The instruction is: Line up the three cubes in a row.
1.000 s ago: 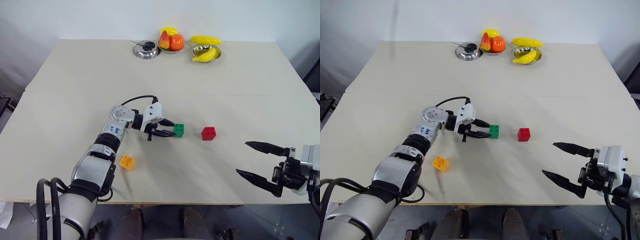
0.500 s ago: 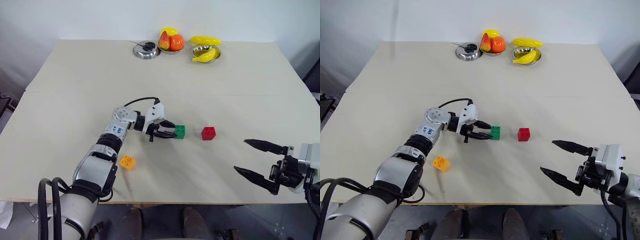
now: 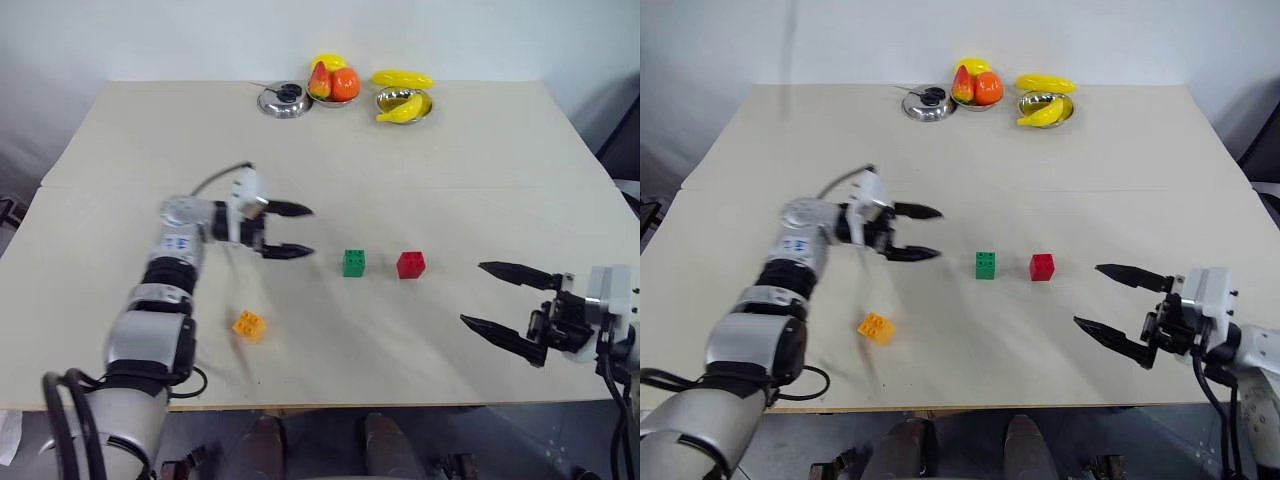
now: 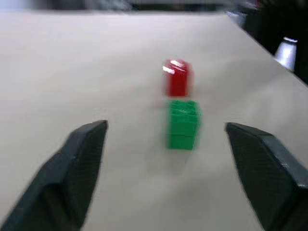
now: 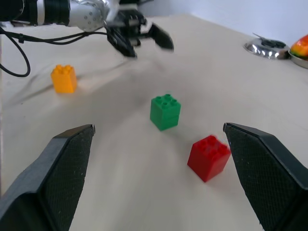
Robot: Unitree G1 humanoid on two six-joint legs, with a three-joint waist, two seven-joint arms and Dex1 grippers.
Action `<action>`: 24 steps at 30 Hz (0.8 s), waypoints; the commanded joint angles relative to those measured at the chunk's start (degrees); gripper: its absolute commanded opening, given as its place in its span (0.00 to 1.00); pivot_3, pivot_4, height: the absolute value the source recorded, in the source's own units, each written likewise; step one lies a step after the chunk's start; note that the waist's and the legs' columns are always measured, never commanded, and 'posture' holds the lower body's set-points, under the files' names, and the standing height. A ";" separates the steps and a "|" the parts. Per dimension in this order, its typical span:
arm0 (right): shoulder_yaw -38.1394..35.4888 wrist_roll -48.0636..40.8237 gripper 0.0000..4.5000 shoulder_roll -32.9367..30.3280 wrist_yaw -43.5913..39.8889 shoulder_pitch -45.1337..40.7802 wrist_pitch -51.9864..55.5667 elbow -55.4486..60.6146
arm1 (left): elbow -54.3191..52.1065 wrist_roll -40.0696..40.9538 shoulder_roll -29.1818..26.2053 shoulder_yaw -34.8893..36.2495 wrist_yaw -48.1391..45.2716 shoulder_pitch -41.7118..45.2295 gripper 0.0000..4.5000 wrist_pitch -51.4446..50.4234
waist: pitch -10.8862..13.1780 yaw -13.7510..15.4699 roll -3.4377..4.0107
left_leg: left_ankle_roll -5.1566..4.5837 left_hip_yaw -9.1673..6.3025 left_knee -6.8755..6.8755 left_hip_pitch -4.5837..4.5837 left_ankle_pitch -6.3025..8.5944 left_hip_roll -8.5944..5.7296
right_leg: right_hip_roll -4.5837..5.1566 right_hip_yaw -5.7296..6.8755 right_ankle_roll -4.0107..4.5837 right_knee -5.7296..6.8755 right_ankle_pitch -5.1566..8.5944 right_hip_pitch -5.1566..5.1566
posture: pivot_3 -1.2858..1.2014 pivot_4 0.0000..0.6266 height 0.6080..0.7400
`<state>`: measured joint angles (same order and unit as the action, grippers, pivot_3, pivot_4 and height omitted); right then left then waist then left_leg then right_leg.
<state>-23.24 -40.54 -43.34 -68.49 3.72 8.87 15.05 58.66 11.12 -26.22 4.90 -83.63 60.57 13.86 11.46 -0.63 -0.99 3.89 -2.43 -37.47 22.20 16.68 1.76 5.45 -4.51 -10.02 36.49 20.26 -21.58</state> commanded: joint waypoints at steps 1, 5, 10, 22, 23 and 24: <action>1.43 0.15 1.00 -0.65 -2.14 -2.89 -0.63 -1.68 | -4.35 1.90 -5.79 3.40 1.18 -4.78 0.99 1.35 | -0.02 -0.03 0.04 | 0.00 0.00 0.00 -0.01 0.00 0.00 | 0.01 0.00 0.00 0.00 0.00 0.00 | 0.52 0.24 1.00; 3.29 -0.19 1.00 -0.65 -4.32 -5.36 -0.27 -2.62 | -11.19 4.24 -12.07 7.21 3.50 -14.35 0.99 -0.37 | -0.03 -0.39 0.06 | -0.01 0.01 0.07 -0.01 0.01 0.00 | 0.04 -0.01 0.00 0.15 0.00 0.01 | 0.52 0.24 1.00; 6.15 -0.48 1.00 -0.40 -6.79 -8.39 0.00 -2.51 | -27.85 9.98 -17.65 15.11 8.45 -32.64 0.99 -7.41 | -0.02 -0.85 0.02 | -0.02 -0.09 0.04 0.03 0.01 0.02 | 0.07 0.05 0.02 0.26 0.01 0.01 | 0.52 0.24 1.00; 11.70 0.15 1.00 -0.92 -14.11 -10.52 -1.33 -1.29 | -56.74 16.97 -15.26 32.57 18.04 -76.58 0.99 -14.63 | -0.05 -0.86 -0.01 | -0.25 -0.13 0.20 -0.06 0.15 0.04 | 0.14 0.16 0.13 -0.01 0.07 0.04 | 0.52 0.24 1.00; 11.77 0.76 1.00 -0.95 -14.97 -10.56 -2.37 -1.68 | -59.55 17.83 -14.42 32.78 18.24 -79.30 0.99 -15.45 | -0.05 -0.84 -0.02 | -0.25 -0.14 0.21 -0.05 0.15 0.04 | 0.15 0.16 0.14 -0.03 0.07 0.05 | 0.52 0.24 1.00; 11.95 0.88 1.00 -1.25 -16.14 -10.43 -2.62 -1.77 | -62.45 18.29 -13.91 32.49 17.87 -81.76 0.99 -15.72 | -0.05 -0.78 -0.02 | -0.25 -0.13 0.21 -0.06 0.15 0.03 | 0.18 0.16 0.14 -0.06 0.07 0.09 | 0.52 0.24 1.00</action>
<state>-10.93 -39.52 -43.55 -82.55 -6.63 7.69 12.90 1.53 27.30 -40.39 36.09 -65.68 -19.37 -1.32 11.41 -1.41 -1.01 3.63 -2.56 -37.25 22.13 16.83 1.78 5.64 -4.35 -9.88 36.40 20.33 -21.48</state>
